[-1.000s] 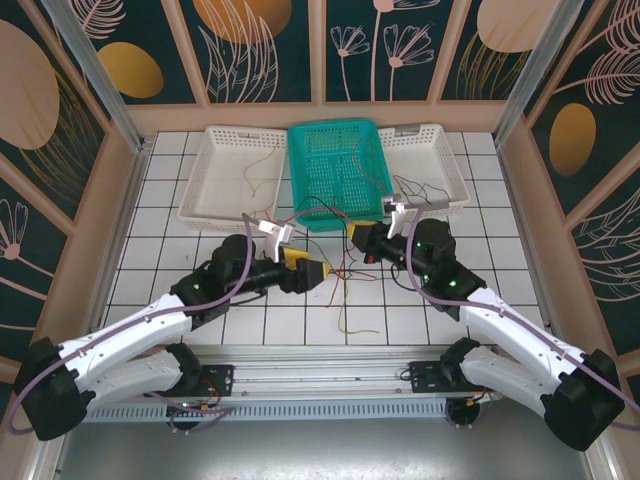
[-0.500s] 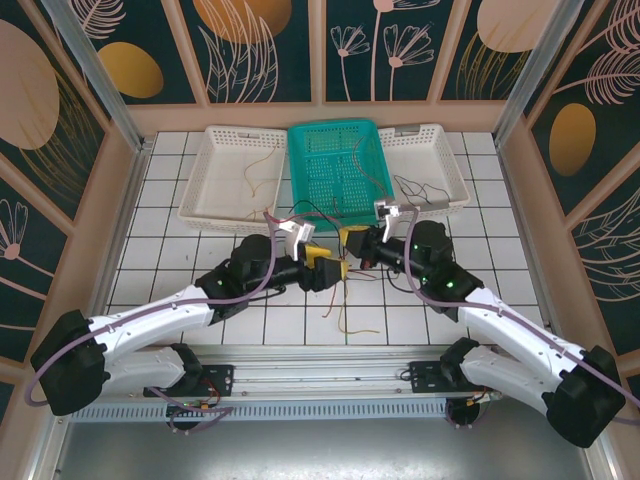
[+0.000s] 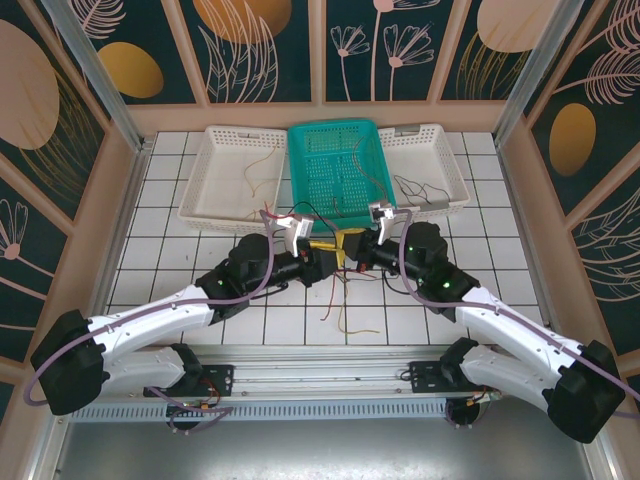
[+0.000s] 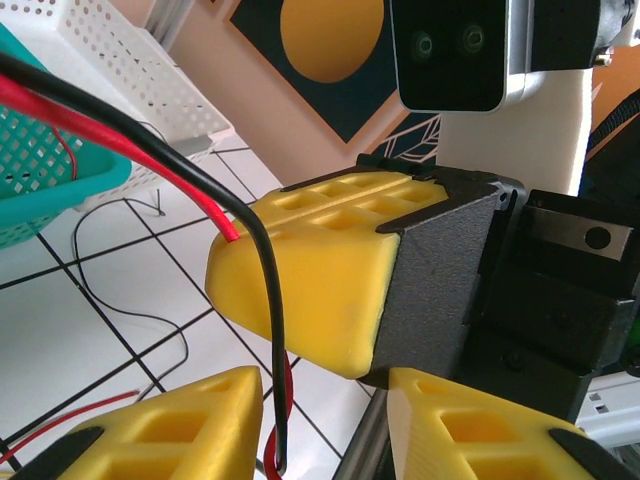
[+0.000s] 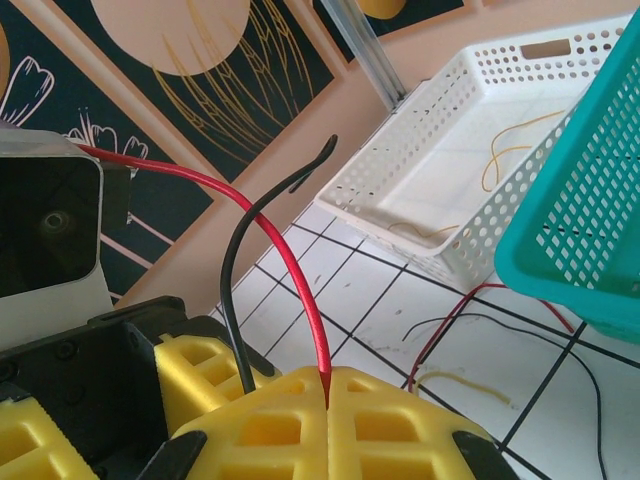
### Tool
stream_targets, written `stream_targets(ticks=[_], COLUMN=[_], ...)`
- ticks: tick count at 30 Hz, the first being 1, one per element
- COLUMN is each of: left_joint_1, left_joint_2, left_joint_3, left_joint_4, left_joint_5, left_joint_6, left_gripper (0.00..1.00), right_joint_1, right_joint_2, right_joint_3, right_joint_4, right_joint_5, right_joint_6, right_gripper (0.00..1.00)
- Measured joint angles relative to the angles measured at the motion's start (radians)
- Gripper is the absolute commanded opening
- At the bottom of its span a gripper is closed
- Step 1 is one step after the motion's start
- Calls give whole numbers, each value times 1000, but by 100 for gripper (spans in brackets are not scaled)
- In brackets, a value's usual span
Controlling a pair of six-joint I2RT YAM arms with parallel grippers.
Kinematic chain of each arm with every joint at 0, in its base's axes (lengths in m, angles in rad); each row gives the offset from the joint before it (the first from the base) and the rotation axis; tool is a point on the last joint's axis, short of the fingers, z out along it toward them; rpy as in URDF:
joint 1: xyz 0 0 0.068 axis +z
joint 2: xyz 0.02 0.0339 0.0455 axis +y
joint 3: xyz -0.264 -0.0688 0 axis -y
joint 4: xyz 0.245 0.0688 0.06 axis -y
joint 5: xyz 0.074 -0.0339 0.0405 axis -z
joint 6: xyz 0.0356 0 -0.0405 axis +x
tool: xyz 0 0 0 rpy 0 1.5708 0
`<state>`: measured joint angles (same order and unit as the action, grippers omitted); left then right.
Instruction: Untangle the cables
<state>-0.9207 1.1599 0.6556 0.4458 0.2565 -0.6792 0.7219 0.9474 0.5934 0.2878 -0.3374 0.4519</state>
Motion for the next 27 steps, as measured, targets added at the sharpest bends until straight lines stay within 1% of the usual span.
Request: stream_targets(ticks=[2,10,14,16,19,25,27], left_joint_1=[0,0,0,0,0,0,0], left_joint_2=[0,-1,-1,0,3,11,11], left_joint_3=[0,0,0,0,0,0,0], left_joint_4=[0,0,0,0,0,0,-1], left_joint_5=[0,-6,-5,-5,-6,-7,-10], left_joint_6=[0,0,1,2,3,8,5], left_gripper=[34,33,28,21,17,0,0], right_joint_1=[0,1,1,1,5,6,6], right_joint_2=[0,-6,-6,-6,-7,-9,-9], right_joint_3=[0,0,0,0,0,0,0], right_joint_4=[0,1,0,2,4,6,6], right_joint_5=[3,26,27,26,26,26,26], right_joint_6=[0,4,11,19,27,30,30], right_gripper=[0,0,0,0,0,0,0])
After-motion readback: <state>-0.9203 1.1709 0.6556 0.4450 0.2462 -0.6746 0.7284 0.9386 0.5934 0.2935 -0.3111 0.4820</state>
